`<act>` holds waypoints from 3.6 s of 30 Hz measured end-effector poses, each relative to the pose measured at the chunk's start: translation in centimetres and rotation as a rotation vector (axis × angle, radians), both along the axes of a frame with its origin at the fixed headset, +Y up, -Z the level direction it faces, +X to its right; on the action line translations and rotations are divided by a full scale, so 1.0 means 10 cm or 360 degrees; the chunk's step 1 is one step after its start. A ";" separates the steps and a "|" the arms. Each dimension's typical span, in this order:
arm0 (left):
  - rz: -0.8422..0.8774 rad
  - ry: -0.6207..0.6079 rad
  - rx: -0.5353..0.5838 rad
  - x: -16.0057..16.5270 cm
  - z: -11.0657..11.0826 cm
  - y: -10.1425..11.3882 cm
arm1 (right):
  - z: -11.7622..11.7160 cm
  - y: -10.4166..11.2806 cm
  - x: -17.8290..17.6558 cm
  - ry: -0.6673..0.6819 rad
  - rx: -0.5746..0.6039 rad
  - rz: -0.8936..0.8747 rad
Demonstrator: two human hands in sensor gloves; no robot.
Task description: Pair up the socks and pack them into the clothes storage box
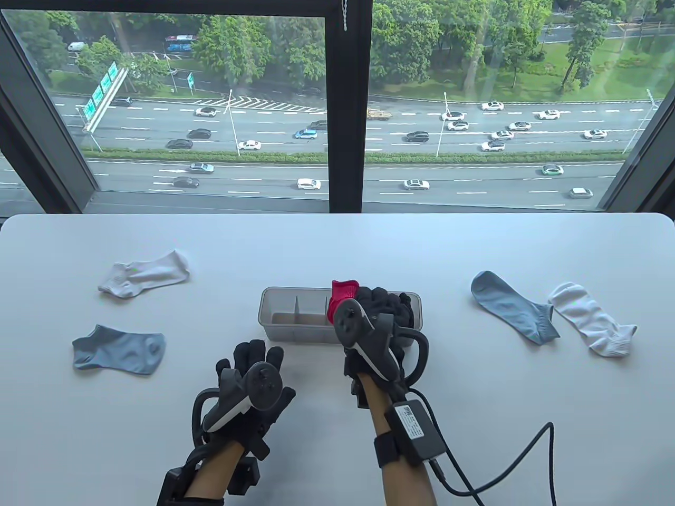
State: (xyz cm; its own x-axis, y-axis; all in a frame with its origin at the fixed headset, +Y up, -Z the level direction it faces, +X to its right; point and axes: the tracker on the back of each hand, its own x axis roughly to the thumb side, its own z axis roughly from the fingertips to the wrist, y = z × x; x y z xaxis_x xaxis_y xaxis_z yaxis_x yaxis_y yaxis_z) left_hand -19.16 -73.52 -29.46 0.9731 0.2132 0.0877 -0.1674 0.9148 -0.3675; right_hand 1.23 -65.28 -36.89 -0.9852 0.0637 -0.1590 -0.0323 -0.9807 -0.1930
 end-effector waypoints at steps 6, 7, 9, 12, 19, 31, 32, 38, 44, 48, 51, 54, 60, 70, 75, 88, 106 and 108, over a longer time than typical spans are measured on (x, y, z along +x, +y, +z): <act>0.0134 0.0040 -0.0045 -0.07 -0.06 -0.03 | -0.34 -0.31 -0.19 -0.0012 -0.0332 0.0244; 0.0131 0.0034 -0.0038 -0.06 -0.07 -0.04 | -0.38 -0.36 -0.21 0.0003 -0.0473 0.0187; 0.0120 0.0024 -0.0042 -0.05 -0.08 -0.07 | -0.38 -0.38 -0.20 0.0035 -0.0510 0.0097; 0.0094 0.0009 -0.0063 -0.05 -0.08 -0.10 | -0.36 -0.26 -0.05 0.0098 -0.0358 -0.0007; 0.0101 -0.0012 -0.0012 -0.01 -0.09 -0.02 | -0.36 0.03 1.01 -0.0210 -0.0103 -0.0042; -0.0015 -0.0039 -0.0011 0.06 -0.09 -0.04 | -0.39 -0.66 2.58 -0.0529 -0.0651 -0.0510; -0.0012 -0.0043 -0.0005 0.07 -0.09 -0.03 | -0.42 -0.73 2.65 -0.0543 -0.0731 -0.0548; -0.0051 -0.0039 0.0030 0.11 -0.09 -0.05 | -0.50 -1.05 2.95 -0.0564 -0.0997 -0.0694; -0.0035 -0.0055 0.0016 0.14 -0.11 -0.06 | -0.47 -1.18 2.93 -0.0512 -0.0917 -0.0321; -0.0005 -0.0082 0.0059 0.17 -0.08 -0.01 | -0.33 -1.06 2.93 -0.0379 -0.0889 -0.0406; 0.0023 -0.0126 0.0096 0.20 -0.03 0.03 | -0.13 -1.03 2.94 -0.0254 -0.0837 -0.0603; 0.0028 -0.0195 0.0140 0.25 0.04 0.08 | 0.09 -1.02 2.82 -0.0195 -0.0746 -0.0686; 0.0200 -0.0358 0.0187 0.33 0.16 0.18 | 0.46 -0.71 2.32 0.0085 -0.0469 -0.0710; 0.1251 -0.0393 -0.0144 0.36 0.17 0.13 | 1.07 -0.24 0.79 0.0858 -0.0242 -0.0901; 0.1946 -0.0321 -0.0436 0.38 0.13 0.01 | 1.24 -0.38 0.20 0.1244 -0.0445 -0.1070; 0.2115 0.0022 -0.0122 0.28 0.13 0.10 | 1.18 -0.46 0.66 0.0967 -0.0140 -0.1187; 0.1963 0.0172 -0.0106 0.32 0.20 0.06 | 1.32 -0.42 0.57 0.0707 0.0113 -0.1033; 0.2039 0.0114 -0.0144 0.36 0.21 0.07 | 1.28 -0.49 0.51 0.0766 -0.0158 -0.1047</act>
